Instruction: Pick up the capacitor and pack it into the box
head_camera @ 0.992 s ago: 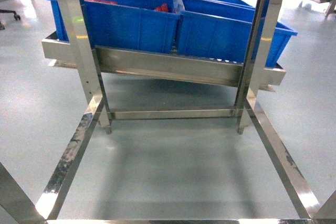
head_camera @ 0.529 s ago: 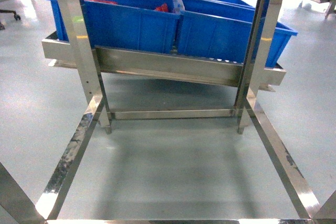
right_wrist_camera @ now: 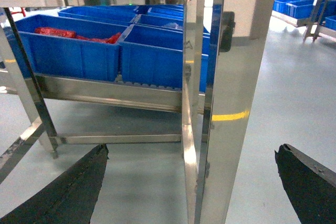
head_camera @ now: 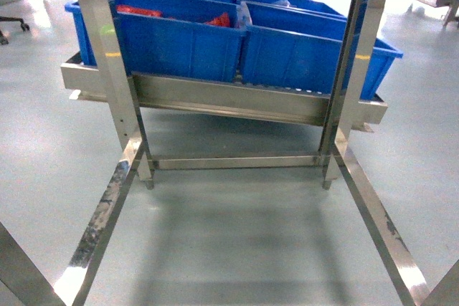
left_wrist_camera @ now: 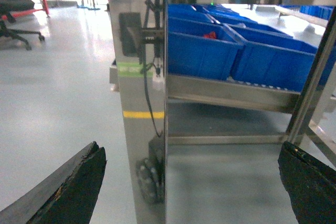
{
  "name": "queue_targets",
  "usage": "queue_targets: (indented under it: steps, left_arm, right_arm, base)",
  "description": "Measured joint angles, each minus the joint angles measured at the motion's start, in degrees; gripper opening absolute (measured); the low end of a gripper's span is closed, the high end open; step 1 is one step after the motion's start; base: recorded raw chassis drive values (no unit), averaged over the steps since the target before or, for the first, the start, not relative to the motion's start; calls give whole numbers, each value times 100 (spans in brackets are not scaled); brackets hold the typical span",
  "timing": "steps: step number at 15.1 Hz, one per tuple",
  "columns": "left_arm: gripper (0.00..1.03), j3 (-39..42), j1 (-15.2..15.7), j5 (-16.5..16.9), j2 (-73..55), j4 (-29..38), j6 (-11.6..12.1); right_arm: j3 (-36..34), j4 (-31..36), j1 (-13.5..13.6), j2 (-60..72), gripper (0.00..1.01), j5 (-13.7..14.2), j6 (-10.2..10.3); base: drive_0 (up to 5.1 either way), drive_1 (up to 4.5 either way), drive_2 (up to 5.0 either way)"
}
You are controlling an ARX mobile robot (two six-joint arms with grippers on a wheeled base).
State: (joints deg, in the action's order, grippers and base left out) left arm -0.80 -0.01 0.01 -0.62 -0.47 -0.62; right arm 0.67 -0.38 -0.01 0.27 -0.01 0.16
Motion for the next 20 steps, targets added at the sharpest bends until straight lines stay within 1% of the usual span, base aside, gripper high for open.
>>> queue_targets:
  steps: [20]
  left_arm:
    - [98, 0, 0, -2, 0, 22, 4]
  right_arm:
    - [0, 13, 0, 0, 98, 0, -2]
  base:
    - [0, 0, 0]
